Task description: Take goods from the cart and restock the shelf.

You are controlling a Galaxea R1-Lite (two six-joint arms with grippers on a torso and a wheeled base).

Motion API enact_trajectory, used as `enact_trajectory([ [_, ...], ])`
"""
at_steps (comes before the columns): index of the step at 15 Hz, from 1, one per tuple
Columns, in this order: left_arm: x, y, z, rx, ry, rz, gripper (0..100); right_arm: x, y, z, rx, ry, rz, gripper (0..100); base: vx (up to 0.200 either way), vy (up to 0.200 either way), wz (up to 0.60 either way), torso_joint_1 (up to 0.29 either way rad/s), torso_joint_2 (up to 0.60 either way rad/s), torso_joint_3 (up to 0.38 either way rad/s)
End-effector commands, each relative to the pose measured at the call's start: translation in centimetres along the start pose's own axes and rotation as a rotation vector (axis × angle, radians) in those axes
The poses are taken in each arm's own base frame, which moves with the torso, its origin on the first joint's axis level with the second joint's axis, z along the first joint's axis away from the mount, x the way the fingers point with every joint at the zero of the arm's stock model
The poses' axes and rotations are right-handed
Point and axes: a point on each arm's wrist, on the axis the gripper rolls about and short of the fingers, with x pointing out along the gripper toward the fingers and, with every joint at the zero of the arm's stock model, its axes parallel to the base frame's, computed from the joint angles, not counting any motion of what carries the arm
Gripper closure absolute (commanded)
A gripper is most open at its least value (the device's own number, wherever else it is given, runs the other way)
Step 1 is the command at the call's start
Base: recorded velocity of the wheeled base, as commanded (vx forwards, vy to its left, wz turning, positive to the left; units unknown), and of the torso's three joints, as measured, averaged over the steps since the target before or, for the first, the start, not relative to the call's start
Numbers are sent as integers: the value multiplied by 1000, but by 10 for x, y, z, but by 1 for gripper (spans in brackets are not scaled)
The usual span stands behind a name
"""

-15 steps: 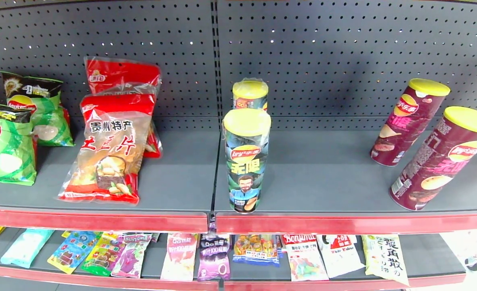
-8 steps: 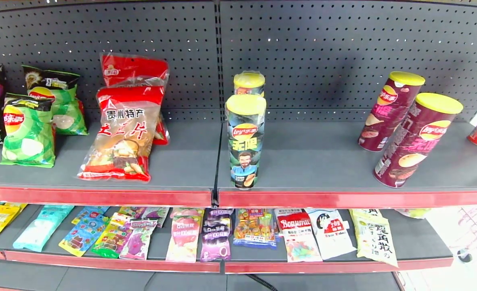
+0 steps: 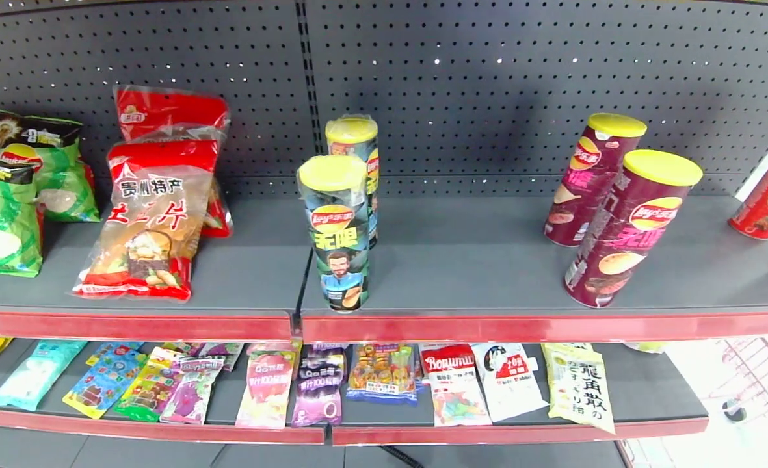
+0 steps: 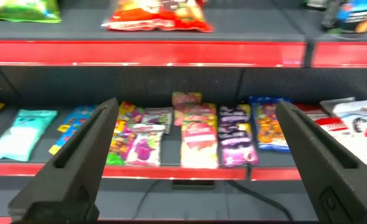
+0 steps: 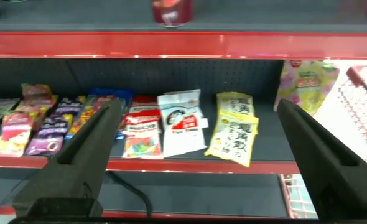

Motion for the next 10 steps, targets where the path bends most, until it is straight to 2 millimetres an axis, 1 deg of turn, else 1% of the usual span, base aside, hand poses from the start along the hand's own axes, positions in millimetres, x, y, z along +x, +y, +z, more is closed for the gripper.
enact_trajectory([
  [1, 0, 0, 0, 0, 0, 1, 0, 0, 0, 0, -1, 2, 1, 0, 0, -200, 0, 7, 2, 2],
  [10, 0, 0, 0, 0, 1, 1, 0, 0, 0, 0, 1, 2, 2, 0, 0, -200, 0, 3, 3, 2],
])
